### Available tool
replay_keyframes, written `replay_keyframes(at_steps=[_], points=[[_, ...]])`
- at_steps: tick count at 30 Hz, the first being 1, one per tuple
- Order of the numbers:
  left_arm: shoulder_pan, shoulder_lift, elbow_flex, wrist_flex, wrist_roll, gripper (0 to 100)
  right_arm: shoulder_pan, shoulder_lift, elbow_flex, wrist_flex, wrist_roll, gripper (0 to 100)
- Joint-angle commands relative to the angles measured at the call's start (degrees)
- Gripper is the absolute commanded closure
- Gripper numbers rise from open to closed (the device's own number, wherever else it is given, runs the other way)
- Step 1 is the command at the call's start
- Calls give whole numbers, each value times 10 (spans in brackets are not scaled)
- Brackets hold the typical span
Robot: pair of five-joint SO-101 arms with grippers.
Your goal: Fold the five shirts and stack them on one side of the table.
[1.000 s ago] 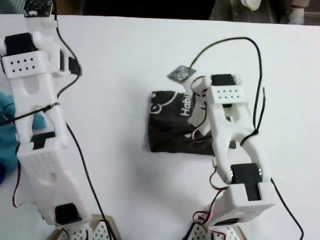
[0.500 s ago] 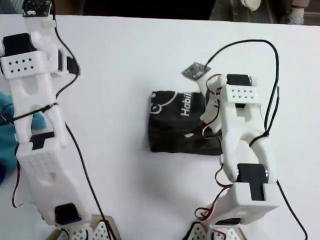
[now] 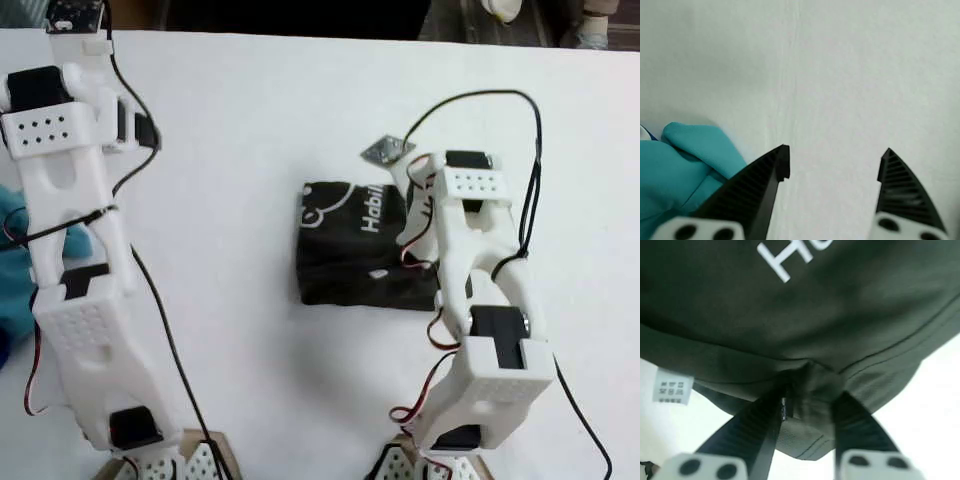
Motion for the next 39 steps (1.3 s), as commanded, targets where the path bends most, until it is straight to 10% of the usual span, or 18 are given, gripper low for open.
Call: replay_keyframes(at_steps=[1,30,39], points=[[-6,-9,-24,-8,-7,699,9,-30,-38,26,4,974],[-6,-9,-24,-12,-7,699,86,-94,-6,143,44,973],[-6,-6,-24,-12,-7,699,43,-106,-10,143,40,711]])
